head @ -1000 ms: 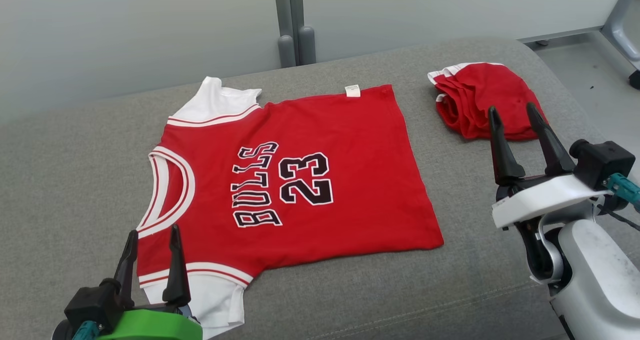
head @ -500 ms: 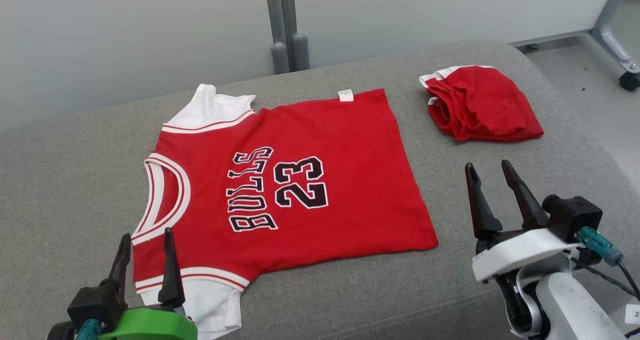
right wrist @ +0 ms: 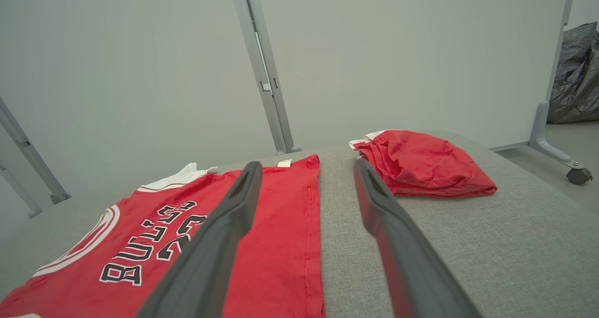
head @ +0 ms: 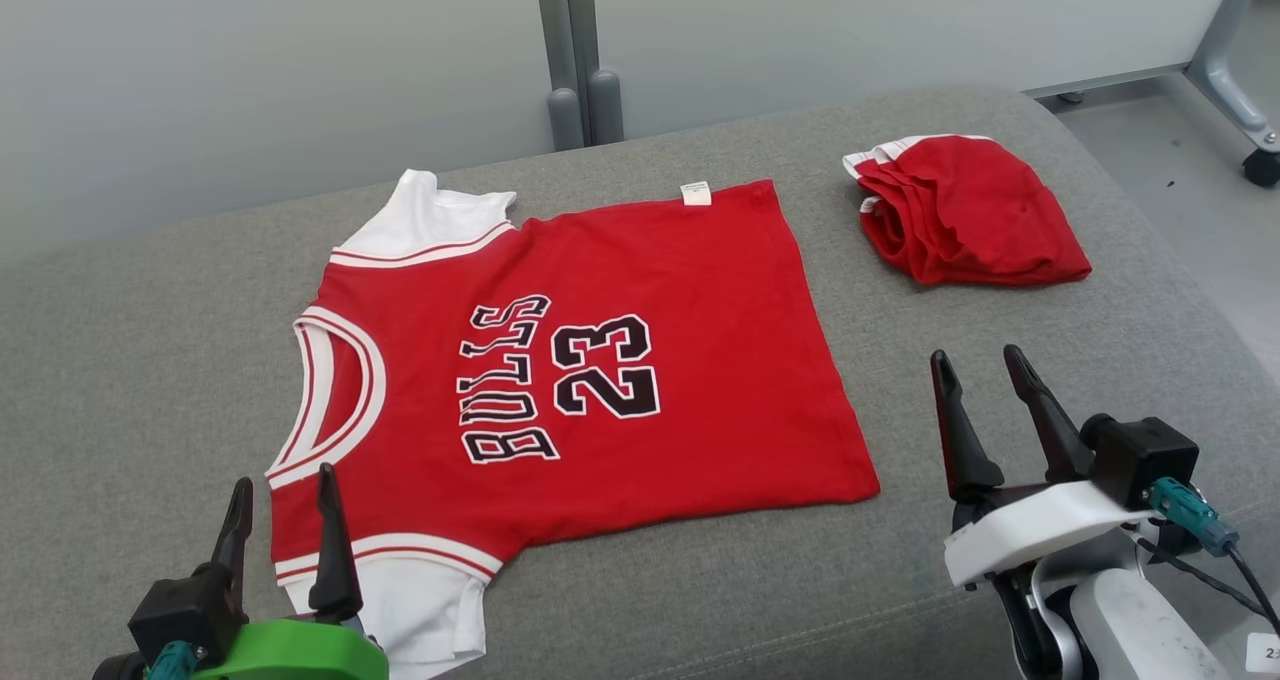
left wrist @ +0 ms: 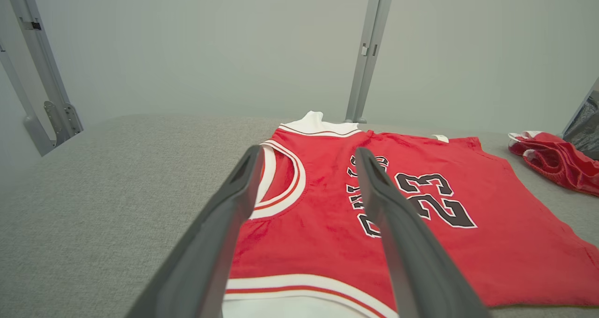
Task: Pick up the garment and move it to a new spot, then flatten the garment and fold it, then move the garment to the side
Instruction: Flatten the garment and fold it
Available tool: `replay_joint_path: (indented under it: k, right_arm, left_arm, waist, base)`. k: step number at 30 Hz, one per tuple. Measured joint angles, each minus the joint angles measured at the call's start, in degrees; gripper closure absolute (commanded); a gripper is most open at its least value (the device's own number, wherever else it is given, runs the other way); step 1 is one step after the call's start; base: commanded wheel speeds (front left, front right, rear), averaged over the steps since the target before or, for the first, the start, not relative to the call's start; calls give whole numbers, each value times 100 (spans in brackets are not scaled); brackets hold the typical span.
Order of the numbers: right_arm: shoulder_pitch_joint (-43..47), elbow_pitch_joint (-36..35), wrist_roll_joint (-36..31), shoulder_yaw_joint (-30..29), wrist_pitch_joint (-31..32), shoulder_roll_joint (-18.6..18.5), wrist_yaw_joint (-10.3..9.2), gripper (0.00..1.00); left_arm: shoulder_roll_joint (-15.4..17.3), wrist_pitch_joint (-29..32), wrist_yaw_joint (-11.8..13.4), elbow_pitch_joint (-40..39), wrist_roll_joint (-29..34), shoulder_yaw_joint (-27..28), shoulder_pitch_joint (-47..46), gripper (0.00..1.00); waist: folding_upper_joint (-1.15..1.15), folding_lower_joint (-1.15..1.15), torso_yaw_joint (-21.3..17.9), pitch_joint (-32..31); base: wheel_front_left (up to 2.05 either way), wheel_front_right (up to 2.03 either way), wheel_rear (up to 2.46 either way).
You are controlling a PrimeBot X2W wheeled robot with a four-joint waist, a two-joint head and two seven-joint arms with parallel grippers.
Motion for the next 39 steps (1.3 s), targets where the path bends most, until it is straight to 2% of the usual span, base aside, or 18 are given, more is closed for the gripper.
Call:
replay_joint_path:
  k: [27,39]
  right_arm:
    - [181,-49,-256,-234,0,140,235,0]
    - [332,33,-276,-383,0,178,315,0]
  left_arm:
    - [-24,-15,0,176,109,31,101,0]
    - [-25,426,-59,802,-1169,-147,727,0]
  waist:
    - [0,0,120,0]
    - [0,0,228,88]
  base:
    - [0,0,0]
    - [0,0,0]
